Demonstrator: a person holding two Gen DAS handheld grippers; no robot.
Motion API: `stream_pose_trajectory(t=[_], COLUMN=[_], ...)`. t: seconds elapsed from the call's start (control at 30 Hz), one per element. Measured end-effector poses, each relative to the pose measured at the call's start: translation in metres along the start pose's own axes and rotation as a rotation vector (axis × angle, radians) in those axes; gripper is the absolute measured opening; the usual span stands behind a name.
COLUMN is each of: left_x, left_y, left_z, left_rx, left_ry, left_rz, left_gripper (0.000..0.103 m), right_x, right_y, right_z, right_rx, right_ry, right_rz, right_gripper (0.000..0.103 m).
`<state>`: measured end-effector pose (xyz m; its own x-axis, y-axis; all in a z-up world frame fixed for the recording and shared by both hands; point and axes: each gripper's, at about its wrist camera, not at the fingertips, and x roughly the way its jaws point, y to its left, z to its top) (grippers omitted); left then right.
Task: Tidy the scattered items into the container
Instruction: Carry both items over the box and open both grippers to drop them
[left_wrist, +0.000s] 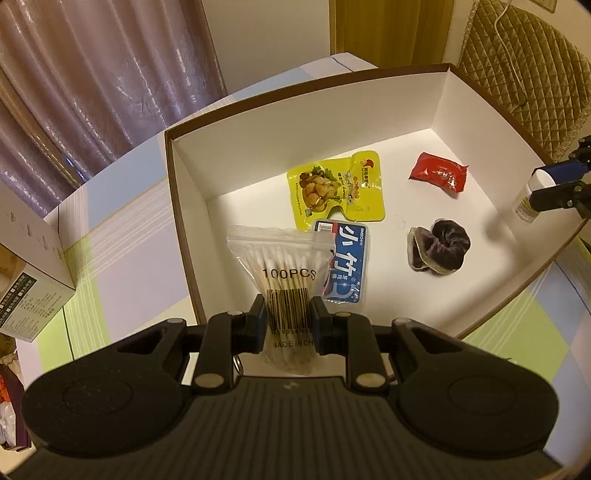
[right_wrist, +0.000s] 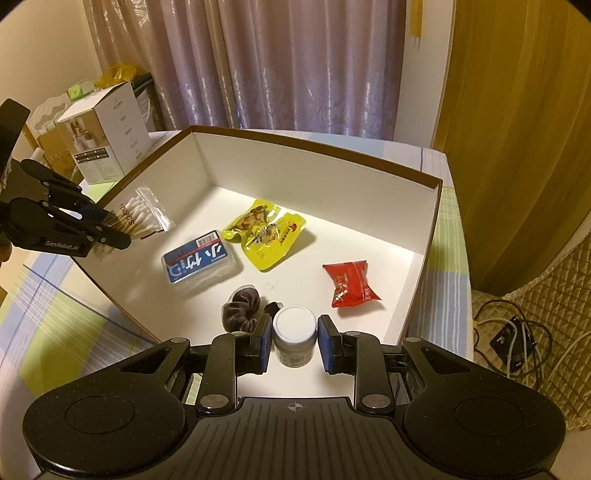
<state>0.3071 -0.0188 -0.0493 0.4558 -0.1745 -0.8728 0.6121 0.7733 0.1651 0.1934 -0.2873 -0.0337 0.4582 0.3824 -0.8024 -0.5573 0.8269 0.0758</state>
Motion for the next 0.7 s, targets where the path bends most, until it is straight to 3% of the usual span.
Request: stream_pose_trajectory(t=[0.3, 0.7], left_x=[0.009, 0.041], left_y=[-0.001, -0.013], left_z=[0.005, 0.019], left_rx=[0.026, 0.203], left_ry=[0.048, 0.219], left_rz=[-0.001, -0.007], left_gripper=[0.020, 0.023], right_x=[0.002, 0.012], right_y=[-0.002, -0.009], right_z=[0.001, 0.003], right_rx=[-0.001, -0.005], right_ry=[0.011, 0.068], right_rz=[0.004, 0.016], right_gripper=[0.029, 0.029])
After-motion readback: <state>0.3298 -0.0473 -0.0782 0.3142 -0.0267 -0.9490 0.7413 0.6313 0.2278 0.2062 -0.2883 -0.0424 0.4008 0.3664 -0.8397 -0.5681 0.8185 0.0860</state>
